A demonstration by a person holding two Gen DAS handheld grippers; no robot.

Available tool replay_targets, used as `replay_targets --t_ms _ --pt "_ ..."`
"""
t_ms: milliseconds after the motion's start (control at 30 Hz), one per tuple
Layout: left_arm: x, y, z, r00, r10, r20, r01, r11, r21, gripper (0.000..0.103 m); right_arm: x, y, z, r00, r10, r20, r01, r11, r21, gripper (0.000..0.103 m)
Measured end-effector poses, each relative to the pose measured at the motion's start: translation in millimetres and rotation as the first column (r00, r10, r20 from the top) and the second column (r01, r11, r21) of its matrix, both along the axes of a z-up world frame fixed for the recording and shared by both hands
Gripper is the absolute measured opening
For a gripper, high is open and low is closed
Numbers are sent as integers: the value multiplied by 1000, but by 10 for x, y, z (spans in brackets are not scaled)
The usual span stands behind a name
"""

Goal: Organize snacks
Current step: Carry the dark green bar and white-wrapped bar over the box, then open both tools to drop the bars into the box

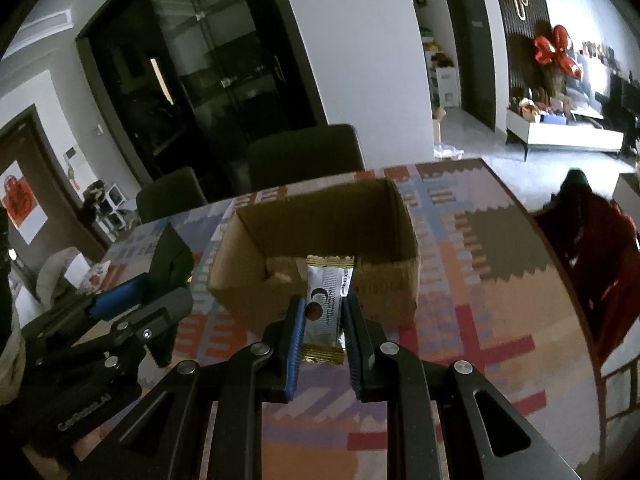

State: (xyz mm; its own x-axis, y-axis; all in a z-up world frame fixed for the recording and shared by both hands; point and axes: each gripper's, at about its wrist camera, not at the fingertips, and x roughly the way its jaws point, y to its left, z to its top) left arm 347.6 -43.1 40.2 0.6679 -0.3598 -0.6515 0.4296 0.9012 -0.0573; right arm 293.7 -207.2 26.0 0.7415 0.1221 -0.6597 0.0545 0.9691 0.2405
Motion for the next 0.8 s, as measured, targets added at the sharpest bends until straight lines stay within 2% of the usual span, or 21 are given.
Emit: replay_targets --t_ms 333,600,800 --pt "416 -27 80 999 46 -28 -46 999 6 48 446 -28 171 999 46 24 -44 997 -56 21" --pt "679 -133 56 995 78 -53 -77 997 21 48 752 -54 181 998 70 10 -69 994 -82 21" --pt "942 -192 -38 990 77 -120 -74 997 26 50 937 -92 129 997 71 -13 -72 993 -93 21"
